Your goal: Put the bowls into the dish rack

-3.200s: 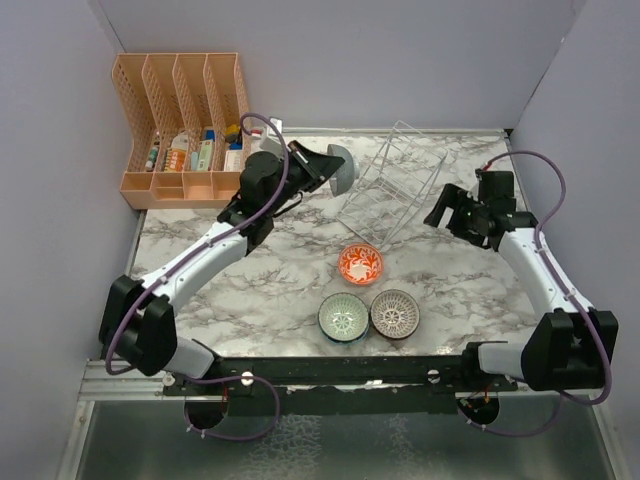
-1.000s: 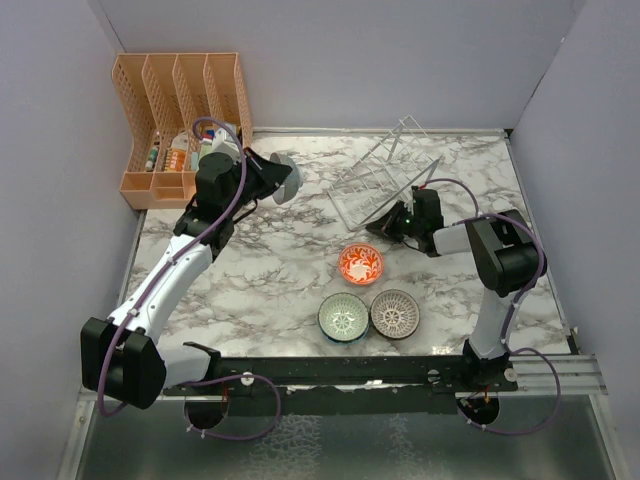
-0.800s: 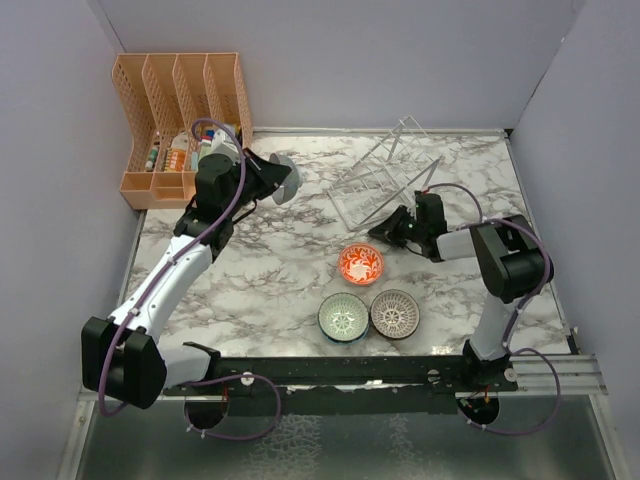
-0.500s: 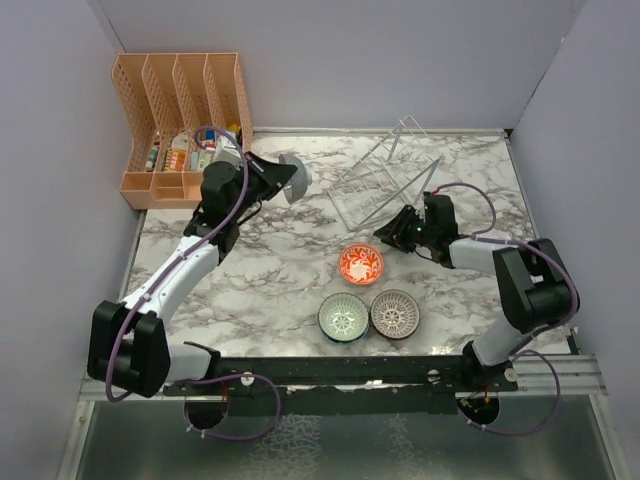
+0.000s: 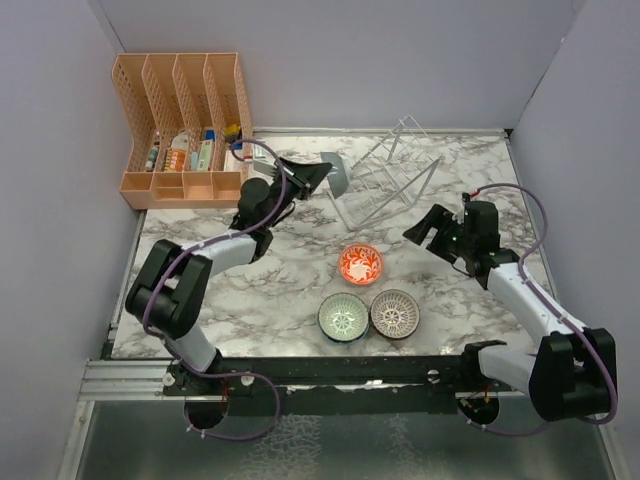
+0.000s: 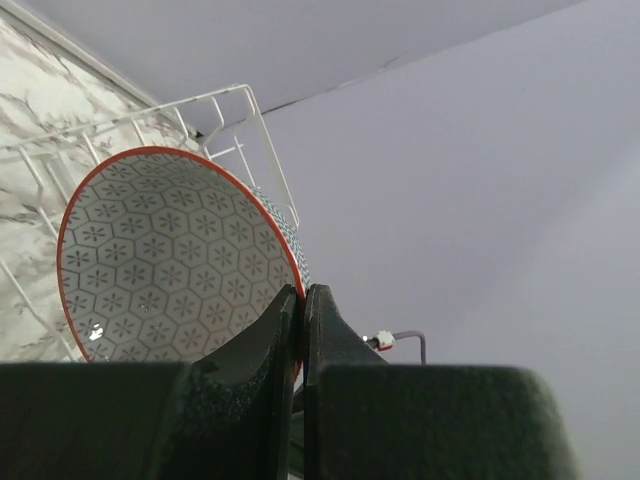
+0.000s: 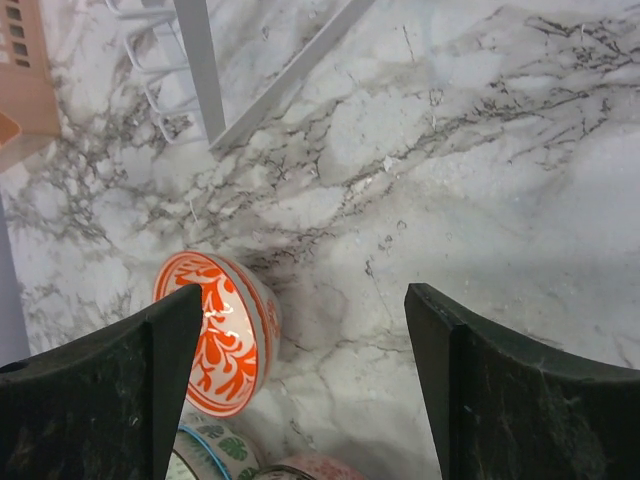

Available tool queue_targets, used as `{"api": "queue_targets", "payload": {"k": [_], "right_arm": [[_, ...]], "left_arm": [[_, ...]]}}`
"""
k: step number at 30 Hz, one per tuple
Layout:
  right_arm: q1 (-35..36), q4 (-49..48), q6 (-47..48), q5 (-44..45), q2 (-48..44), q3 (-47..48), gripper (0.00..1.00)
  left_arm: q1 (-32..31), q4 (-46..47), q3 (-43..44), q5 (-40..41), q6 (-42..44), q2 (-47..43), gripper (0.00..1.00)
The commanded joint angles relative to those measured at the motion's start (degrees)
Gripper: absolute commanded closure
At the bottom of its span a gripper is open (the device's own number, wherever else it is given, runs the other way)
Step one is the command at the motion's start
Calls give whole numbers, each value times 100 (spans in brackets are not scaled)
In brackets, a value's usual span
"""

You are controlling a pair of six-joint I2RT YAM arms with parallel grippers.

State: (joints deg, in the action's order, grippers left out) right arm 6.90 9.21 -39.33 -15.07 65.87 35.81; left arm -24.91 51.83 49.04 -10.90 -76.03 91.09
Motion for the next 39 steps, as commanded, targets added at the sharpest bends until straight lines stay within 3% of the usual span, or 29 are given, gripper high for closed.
{"api": "queue_targets", "payload": {"k": [1,8,19,39], "right_arm": [[5,740,448,69,-251,-84,17],[5,914,637,22,-261,-26,17],[18,989,760,-48,-75,25,16],[14,957,861,-52,175,263,17]], "left_arm": [[-213,2229,64,336,-872,751,100],[-467,3944,528,729,-1579,2162,100],[-648,4952,633,1249,-2029,3119,100],[-655,4990,901,1293,-2343,3771,100]]}}
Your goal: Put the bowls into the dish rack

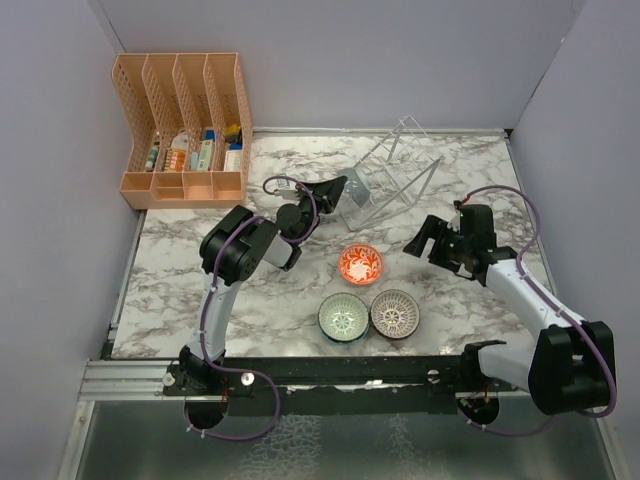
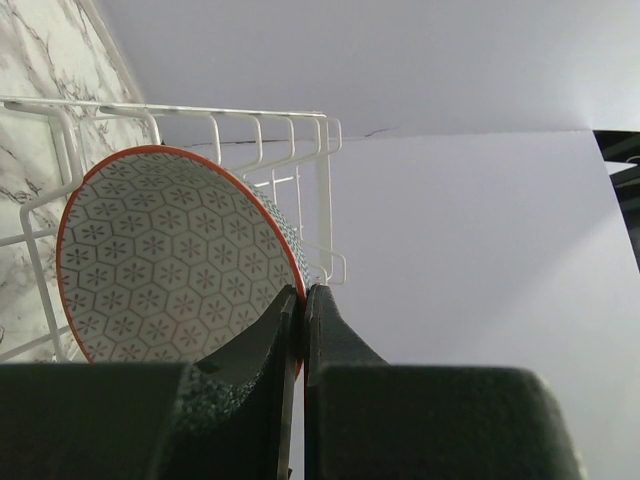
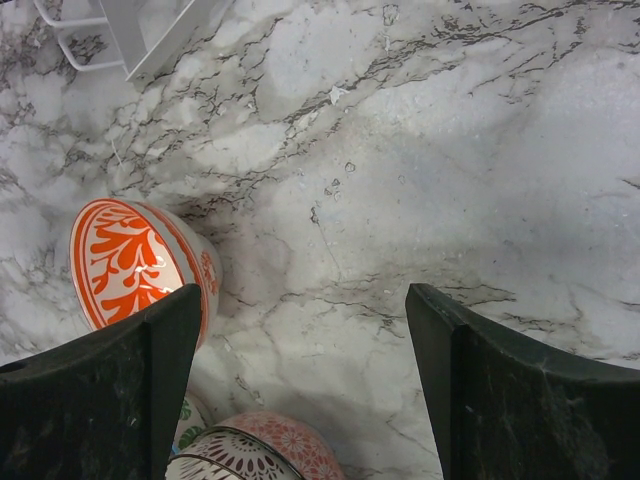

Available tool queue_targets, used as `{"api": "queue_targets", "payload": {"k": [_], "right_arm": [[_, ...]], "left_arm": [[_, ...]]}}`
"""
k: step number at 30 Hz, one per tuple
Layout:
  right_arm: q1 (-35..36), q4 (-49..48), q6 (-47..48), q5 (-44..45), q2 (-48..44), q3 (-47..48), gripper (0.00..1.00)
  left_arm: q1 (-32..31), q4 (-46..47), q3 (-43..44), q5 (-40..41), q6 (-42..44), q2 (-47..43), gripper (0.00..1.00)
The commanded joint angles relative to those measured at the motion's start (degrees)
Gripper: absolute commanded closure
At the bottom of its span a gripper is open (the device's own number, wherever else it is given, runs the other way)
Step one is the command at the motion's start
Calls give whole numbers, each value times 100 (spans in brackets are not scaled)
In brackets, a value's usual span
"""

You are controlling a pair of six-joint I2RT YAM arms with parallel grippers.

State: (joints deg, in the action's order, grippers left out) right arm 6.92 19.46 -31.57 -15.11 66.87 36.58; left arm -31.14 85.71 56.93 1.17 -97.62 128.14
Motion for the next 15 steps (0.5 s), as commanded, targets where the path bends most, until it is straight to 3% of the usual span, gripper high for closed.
{"api": "queue_targets", "payload": {"k": [1,15], "right_arm": [[14,-86,87,-64,87,189,17],[14,-186,107,-138,116,129,17]], "left_arm": [[-30,1606,68,102,-206,89,100],[-24,1606,-227,56,-514,392,97]]}}
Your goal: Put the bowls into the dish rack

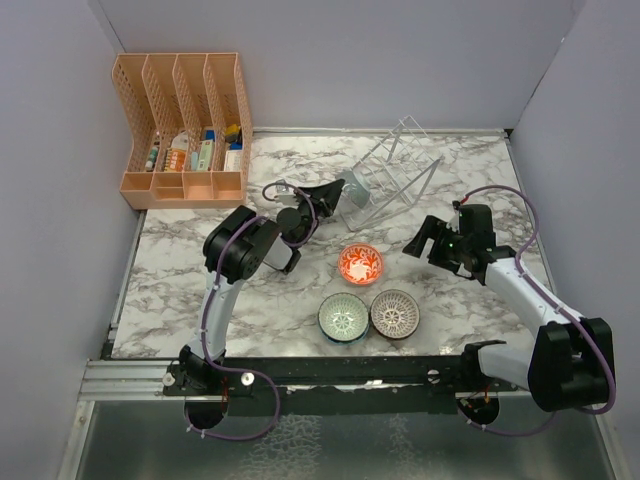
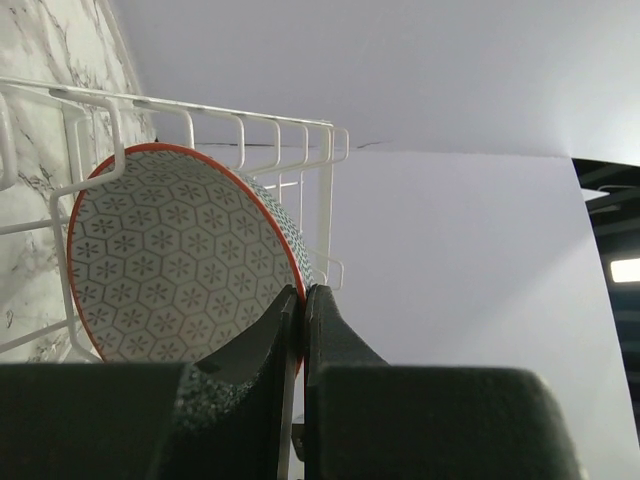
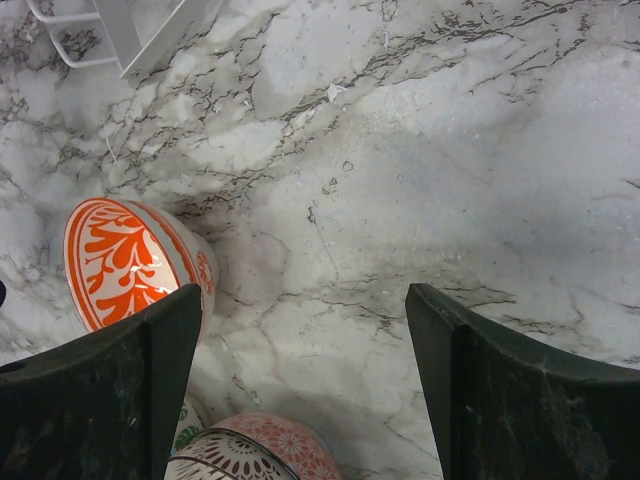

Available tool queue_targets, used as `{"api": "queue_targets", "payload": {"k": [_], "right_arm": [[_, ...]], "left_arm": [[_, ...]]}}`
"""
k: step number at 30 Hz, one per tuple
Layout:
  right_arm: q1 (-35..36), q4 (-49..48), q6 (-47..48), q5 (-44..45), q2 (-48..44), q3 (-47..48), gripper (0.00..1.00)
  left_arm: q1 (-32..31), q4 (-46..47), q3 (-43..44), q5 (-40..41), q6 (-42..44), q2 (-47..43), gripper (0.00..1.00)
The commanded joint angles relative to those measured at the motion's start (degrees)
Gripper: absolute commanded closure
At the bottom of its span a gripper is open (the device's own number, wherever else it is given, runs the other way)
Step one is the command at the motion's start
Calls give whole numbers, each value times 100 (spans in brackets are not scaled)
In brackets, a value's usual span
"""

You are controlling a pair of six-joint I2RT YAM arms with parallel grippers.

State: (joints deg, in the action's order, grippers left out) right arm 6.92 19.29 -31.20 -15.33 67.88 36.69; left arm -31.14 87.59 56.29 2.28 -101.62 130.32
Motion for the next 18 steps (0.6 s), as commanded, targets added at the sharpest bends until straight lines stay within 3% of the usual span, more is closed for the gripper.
{"api": "queue_targets", "payload": {"k": [1,6,18], "right_arm": [[11,-183,64,-125,17,119,17],[7,-249,36,-178,15,101,17],[12,-347,3,-224,-3,127,16]], "left_arm": [[-32,1419,-187,-61,-122,192,96],[-24,1413,-261,-135,-199,265,87],[177,1256,-497,-530,-100,74,48]]}}
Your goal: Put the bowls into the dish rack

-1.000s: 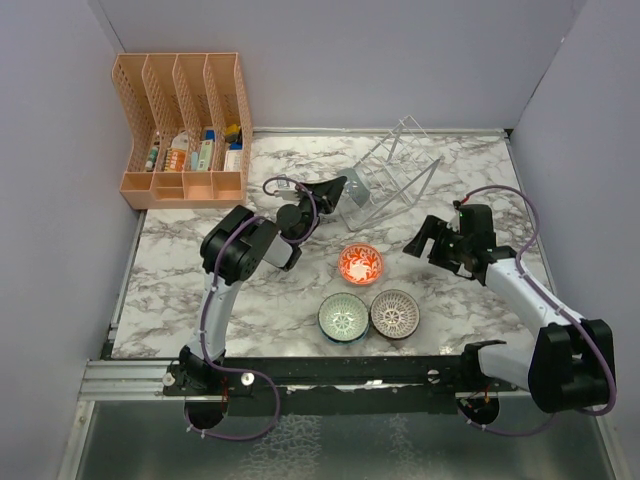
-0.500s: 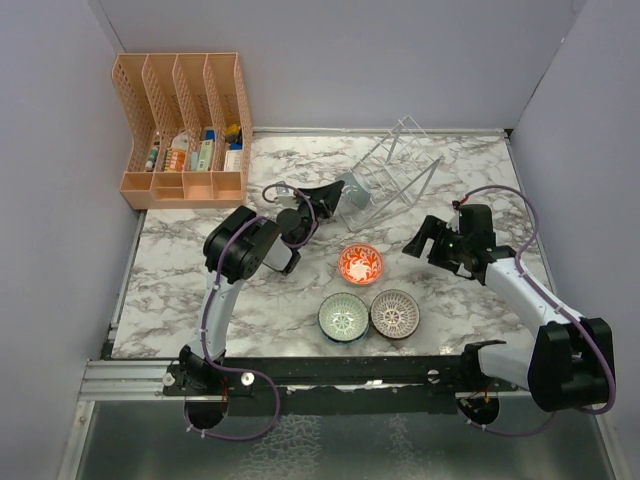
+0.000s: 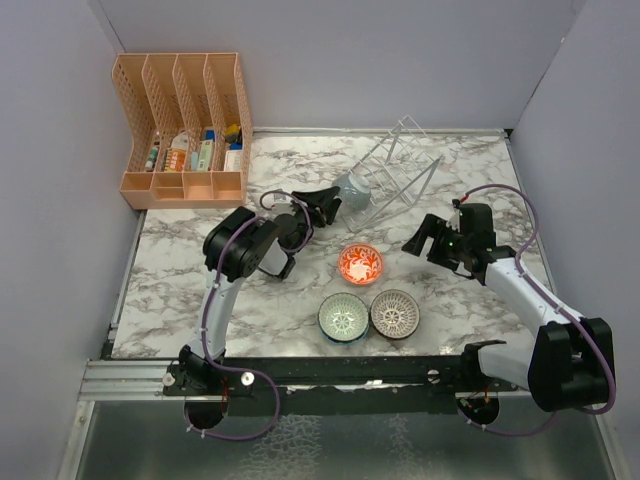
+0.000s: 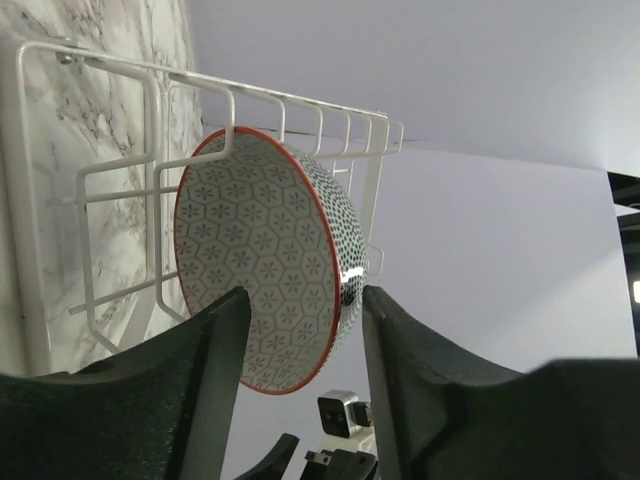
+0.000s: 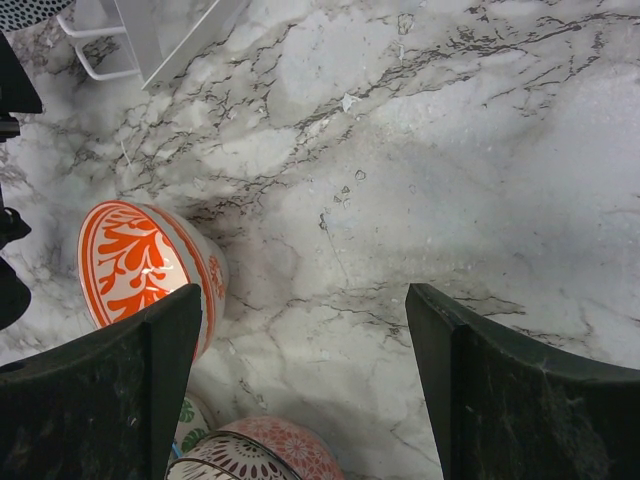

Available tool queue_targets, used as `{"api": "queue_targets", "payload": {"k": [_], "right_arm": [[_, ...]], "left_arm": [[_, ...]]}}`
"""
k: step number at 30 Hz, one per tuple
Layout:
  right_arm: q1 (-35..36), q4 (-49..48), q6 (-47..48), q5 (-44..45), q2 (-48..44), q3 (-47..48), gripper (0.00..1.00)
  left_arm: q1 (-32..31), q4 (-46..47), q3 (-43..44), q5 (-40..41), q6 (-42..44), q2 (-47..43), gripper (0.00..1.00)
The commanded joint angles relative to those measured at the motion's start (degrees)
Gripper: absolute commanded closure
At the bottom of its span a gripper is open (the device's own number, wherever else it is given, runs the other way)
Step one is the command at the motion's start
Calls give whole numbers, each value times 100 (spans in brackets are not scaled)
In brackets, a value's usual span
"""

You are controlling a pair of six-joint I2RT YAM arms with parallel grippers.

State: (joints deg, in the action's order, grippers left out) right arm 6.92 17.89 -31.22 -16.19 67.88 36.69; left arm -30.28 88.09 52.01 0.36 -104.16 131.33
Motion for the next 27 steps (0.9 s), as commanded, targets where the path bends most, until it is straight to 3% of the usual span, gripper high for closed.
{"api": "queue_targets", "payload": {"k": [1,8,10,20,22,24,27], "right_arm": [[11,-207,3,-147,-3,128,16],[11,-255,-33,-183,-20,132,16],[11,-259,-43,-191,-24,155,16],[11,-156,-3,-130,-99,328,16],[11,-66,37,-41,-80,439,16],[11,109,103,89,-23,608,16],[3,428,216,292,122,998,16]], "left_arm": [[115,1157,-64,-391,185,-76,45],[215,646,169,-845,471,-427,19],[231,517,168,-914,527,-505,3],[450,296,-804,-1547,869,-1424,1],[482,-206,-1148,-1862,1132,-2016,1],[483,-1366,-1315,-2147,1596,-2873,1],[386,-4015,-764,-2579,3012,-4016,1]]}}
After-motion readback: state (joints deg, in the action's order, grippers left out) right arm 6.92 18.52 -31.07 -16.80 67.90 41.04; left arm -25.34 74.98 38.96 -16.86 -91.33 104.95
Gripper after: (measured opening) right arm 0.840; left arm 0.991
